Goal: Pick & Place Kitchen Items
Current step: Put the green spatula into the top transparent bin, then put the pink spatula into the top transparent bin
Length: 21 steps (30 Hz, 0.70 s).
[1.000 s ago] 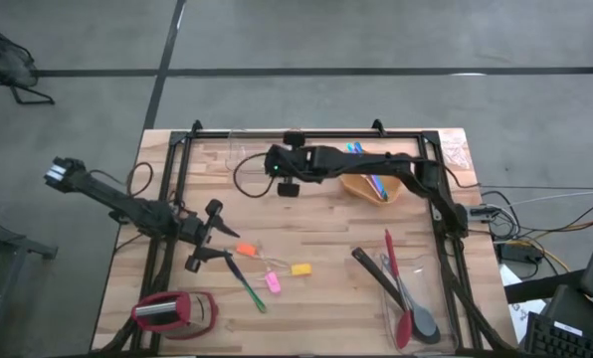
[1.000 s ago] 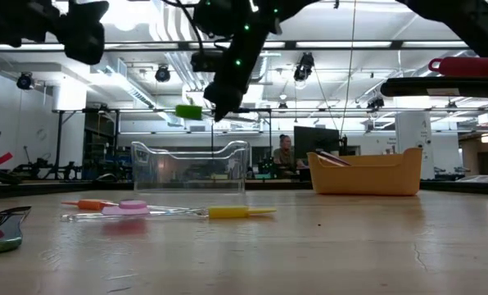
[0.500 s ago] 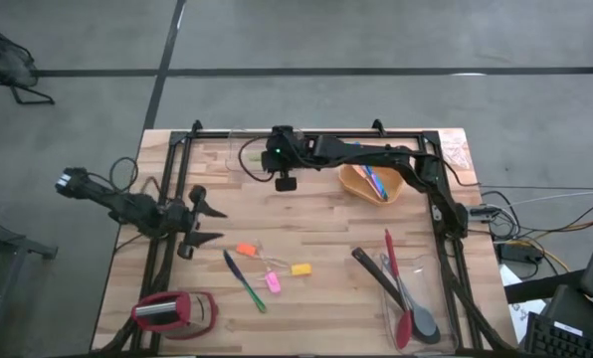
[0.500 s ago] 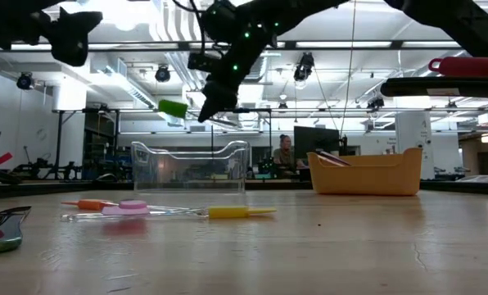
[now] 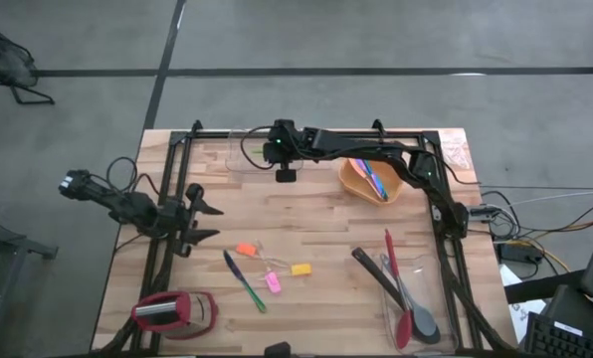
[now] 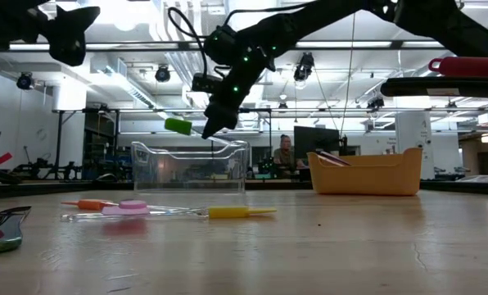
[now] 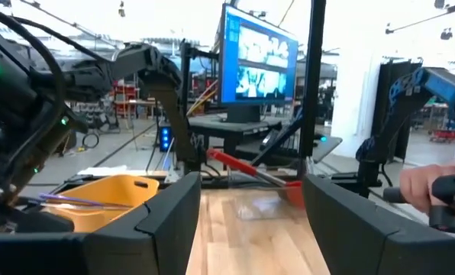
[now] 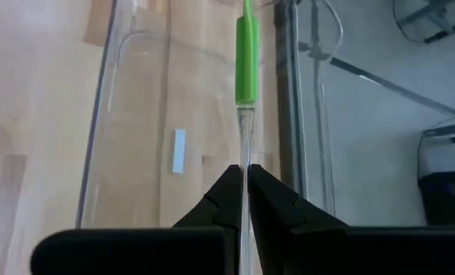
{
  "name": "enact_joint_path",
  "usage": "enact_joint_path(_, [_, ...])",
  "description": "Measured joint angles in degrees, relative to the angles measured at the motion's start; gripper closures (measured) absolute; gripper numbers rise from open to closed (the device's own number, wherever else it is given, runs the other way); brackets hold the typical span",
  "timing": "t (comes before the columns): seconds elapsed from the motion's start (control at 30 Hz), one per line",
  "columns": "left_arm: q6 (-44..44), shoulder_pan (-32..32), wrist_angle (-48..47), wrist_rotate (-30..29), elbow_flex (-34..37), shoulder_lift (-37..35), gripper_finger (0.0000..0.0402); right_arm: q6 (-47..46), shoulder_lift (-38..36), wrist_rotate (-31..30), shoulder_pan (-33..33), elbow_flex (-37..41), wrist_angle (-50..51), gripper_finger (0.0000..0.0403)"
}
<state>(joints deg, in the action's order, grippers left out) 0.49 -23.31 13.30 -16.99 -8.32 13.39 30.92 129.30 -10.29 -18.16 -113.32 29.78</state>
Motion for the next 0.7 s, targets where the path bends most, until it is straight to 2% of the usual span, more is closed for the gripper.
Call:
enact_joint_path(0.27, [1.0,0.0,0.1,-1.0,0.0,0.0,0.0165,0.6,0.4,0.5,0.0,0.1,-0.6,0.0379])
enact_joint_path(0.57, [0.7,0.0,0.7,-1.0,0.1,0.0,0.0165,-1.2,0.4,0.3,0.3,0.1,-1.9,0.0307])
enact_joint_path(0.7, [-0.2,0.0,0.7,-1.0,0.1,0.0,0.0165,-8.5,0.4,0.2,1.2,-0.6,-1.6,0.0277])
